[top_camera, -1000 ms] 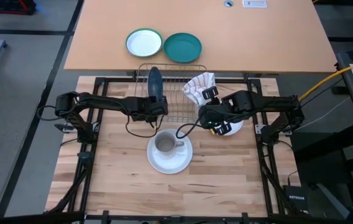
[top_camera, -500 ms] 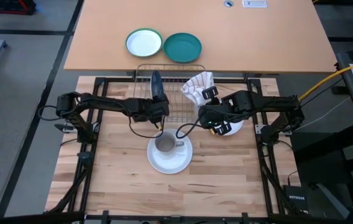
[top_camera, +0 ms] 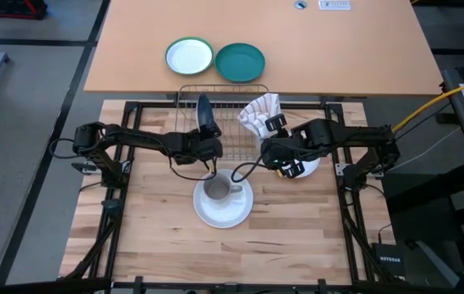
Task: Sort dishes
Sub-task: Put the blue patterned plate in the dish rack
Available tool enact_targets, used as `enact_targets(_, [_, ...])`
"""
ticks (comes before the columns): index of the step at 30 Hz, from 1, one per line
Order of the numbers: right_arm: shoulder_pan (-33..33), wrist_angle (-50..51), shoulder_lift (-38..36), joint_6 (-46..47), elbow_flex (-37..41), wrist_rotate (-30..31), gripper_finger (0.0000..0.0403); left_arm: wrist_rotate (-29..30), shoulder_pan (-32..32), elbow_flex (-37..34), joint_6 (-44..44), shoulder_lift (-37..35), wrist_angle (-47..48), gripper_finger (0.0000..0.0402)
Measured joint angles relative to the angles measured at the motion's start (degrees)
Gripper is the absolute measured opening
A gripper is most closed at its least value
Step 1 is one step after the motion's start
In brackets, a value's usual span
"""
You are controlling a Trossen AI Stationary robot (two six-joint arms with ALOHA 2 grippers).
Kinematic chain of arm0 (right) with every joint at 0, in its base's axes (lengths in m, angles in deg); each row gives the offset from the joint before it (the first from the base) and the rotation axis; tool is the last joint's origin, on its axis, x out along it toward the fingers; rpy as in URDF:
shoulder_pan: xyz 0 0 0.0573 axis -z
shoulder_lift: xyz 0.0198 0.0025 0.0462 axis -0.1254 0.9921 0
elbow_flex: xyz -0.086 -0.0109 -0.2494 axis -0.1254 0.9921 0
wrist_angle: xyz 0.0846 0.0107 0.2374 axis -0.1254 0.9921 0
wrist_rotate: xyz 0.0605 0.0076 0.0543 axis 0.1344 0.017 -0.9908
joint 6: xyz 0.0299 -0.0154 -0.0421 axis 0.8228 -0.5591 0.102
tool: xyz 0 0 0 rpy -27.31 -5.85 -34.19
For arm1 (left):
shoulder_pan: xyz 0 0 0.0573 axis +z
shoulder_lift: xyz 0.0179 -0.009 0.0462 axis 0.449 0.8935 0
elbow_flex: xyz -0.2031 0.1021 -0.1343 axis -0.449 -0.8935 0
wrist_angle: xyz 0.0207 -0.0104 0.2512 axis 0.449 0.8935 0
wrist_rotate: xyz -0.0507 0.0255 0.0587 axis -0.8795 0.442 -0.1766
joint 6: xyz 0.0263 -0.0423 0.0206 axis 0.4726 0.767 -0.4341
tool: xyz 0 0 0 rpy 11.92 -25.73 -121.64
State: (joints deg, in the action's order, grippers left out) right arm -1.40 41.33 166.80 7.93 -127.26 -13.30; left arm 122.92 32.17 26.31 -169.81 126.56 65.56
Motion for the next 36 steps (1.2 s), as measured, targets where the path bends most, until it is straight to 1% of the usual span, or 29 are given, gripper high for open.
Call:
enact_targets(2, [0.0, 0.0, 0.0, 0.0, 0.0, 0.0, 0.0056, 1.8, -0.3, 0.0, -0.2, 0.0, 0.0, 0.0179])
enact_targets(8, [0.0, 0.0, 0.0, 0.0, 0.0, -0.5, 0.0056, 3.1, -0.6, 0.0, 1.2, 0.0, 0.2, 0.0179])
enact_targets(15, [0.0, 0.0, 0.0, 0.0, 0.0, -2.9, 0.0056, 3.6, -1.1, 0.0, 8.4, -1.1, 1.0, 0.0179])
enact_targets(19, [0.0, 0.0, 0.0, 0.0, 0.0, -3.0, 0.0056, 3.6, -1.3, 0.0, 12.1, -2.5, 2.6, 0.0179])
enact_targets(25, [0.0, -0.1, 0.0, 0.0, 0.0, -3.0, 0.0056, 4.4, -1.3, 0.0, 13.6, -3.4, 6.7, 0.0179])
enact_targets(28, [0.0, 0.0, 0.0, 0.0, 0.0, -3.1, 0.0056, 4.5, -1.3, 0.0, 15.8, -3.7, 8.1, 0.0179])
enact_targets(30, [0.0, 0.0, 0.0, 0.0, 0.0, -4.6, 0.0056, 4.7, -1.4, 0.0, 17.5, -4.3, 9.1, 0.0179])
enact_targets(34, [0.0, 0.0, 0.0, 0.0, 0.0, -9.7, 0.0056, 5.4, -1.9, 0.0, 22.0, -6.8, 10.8, 0.0179])
enact_targets(36, [-0.1, -0.2, 0.0, 0.0, 0.0, -10.8, 0.0056, 5.5, -2.1, 0.0, 24.9, -8.6, 11.8, 0.0179])
